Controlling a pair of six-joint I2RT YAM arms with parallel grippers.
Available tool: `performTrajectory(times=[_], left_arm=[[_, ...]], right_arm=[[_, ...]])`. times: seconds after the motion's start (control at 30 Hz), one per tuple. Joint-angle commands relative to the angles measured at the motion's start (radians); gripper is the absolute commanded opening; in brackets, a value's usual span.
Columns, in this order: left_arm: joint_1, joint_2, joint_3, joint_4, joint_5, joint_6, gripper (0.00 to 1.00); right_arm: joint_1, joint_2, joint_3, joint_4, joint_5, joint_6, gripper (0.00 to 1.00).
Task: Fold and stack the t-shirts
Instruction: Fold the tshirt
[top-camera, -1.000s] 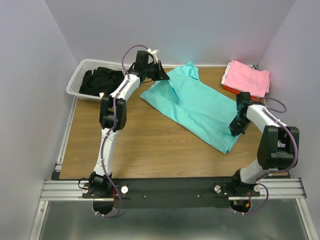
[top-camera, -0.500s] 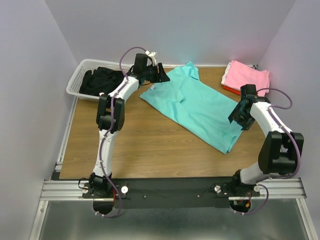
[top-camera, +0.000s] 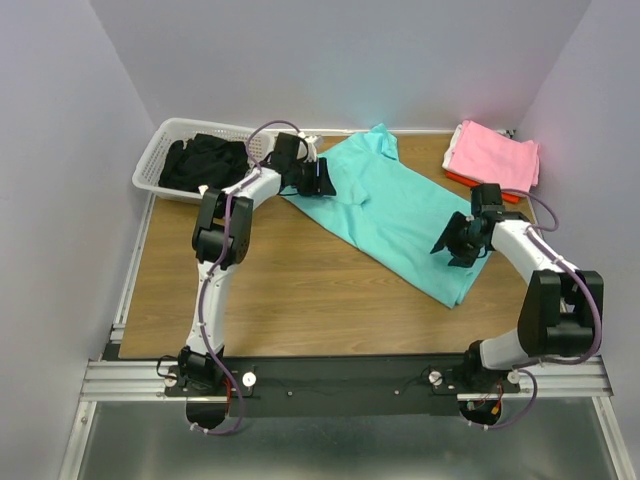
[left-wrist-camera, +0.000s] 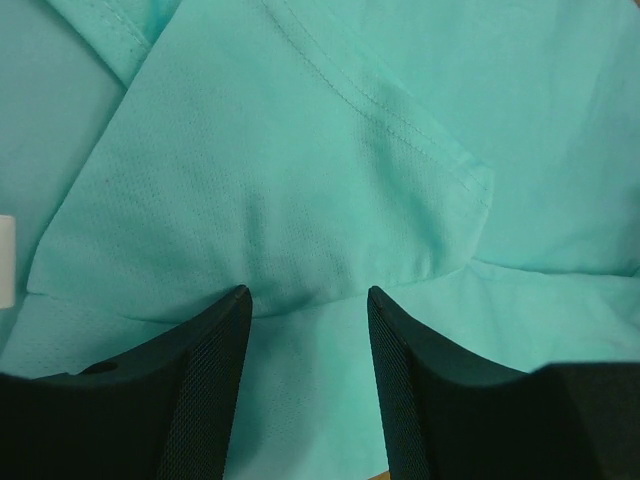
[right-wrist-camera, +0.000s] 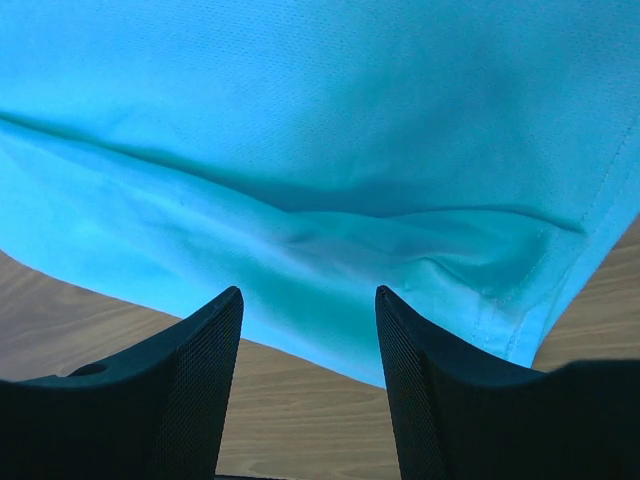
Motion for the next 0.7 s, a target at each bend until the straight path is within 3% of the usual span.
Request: performTrajectory(times=[0.0, 0.33, 0.67], left_arm=[[-0.013, -0.067, -0.048, -0.060, -0.087, 0.082, 0.59], [-0.029, -0.153, -0.257, -0.133, -0.317, 0.165, 0.59], [-0.031, -0.392, -0.557, -0.124, -0.324, 0.139, 0.59]], right_arm=[[0.003, 0.042, -0.026, 0.076, -0.078, 0.007, 0.62], [0.003, 0.087, -0.074, 0.062, -0.072, 0.062, 0.63], [0.003, -0.002, -0.169, -0.036, 0.070, 0.146, 0.64]])
